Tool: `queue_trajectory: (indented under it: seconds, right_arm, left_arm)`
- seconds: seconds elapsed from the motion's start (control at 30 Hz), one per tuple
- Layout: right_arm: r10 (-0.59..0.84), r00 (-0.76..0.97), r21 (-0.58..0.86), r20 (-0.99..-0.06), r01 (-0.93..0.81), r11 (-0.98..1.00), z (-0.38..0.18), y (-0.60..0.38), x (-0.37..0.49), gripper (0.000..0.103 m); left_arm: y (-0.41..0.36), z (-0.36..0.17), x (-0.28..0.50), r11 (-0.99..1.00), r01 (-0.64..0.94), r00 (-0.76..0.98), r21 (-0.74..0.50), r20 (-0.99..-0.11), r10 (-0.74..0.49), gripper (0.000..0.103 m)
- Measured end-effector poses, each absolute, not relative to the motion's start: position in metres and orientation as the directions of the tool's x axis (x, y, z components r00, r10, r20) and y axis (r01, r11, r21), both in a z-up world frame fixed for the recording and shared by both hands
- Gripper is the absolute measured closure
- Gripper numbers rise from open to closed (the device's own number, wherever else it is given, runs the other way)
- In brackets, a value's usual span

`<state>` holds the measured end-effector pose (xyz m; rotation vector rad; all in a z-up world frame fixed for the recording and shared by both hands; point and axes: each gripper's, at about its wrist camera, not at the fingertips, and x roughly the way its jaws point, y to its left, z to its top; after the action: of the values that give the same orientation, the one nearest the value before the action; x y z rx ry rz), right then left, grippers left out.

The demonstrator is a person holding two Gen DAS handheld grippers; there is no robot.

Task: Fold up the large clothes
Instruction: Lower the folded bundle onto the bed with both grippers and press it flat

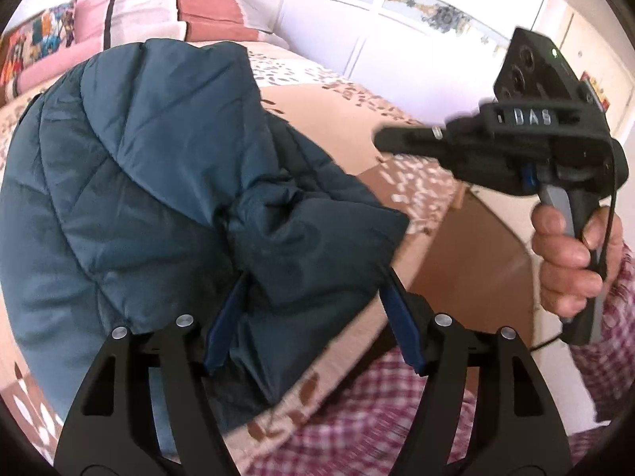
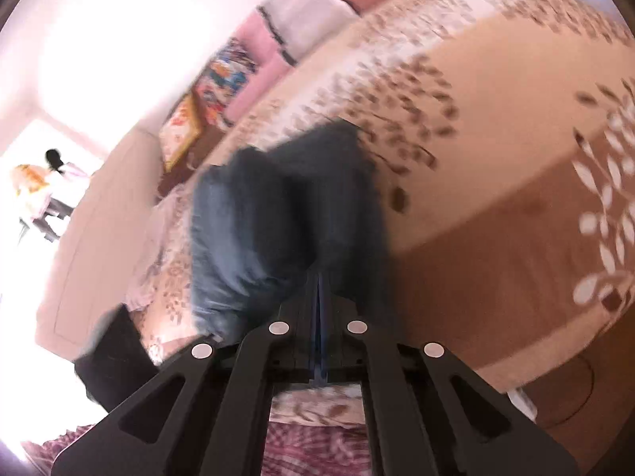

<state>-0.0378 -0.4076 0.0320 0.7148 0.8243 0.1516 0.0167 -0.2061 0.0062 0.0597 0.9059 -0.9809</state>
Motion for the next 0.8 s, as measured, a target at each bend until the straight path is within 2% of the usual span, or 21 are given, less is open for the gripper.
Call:
queue_trajectory:
  seconds: [0.2,0.27,0.37,0.47,0.6,0.8]
  right_arm:
    - [0.429,0.678,0.584,-0.597,0.001,0.811,0.067,-0.357,-0.02,0.101]
    - [0.438,0.655,0.544,-0.616,-0.048,0.838,0.071,-0.334,-0.01,0.101]
    - [0.393,0.603,0.418,-0.694,-0.108,0.902,0.062,-0.294,0.002,0.101]
    - [0.342,0.556,0.331,-0.758,-0.124,0.935,0.044,-0.274,0.002,0.101]
    - [0.235,0.517,0.252,-0.823,-0.039,0.967,0.014,-0.285,0.004,0.101]
    - [0.266,0.455,0.33,-0.85,0.066,0.942,-0.029,-0.32,0.004,0.103]
  left_arm:
    - [-0.152,0.036,0.006,0.561,0.719,0.238,-0.41,-0.614,-0.753,0.036]
    - [-0.122,0.051,0.017,0.622,0.677,0.333,-0.393,-0.59,-0.735,0.036]
    - [-0.093,0.066,0.046,0.724,0.571,0.461,-0.387,-0.579,-0.673,0.036]
    - [-0.081,0.073,0.084,0.793,0.458,0.526,-0.401,-0.597,-0.606,0.036]
    - [-0.102,0.066,0.124,0.808,0.413,0.495,-0.421,-0.641,-0.587,0.036]
    - [-0.154,0.035,0.194,0.86,0.377,0.4,-0.342,-0.778,-0.485,0.036]
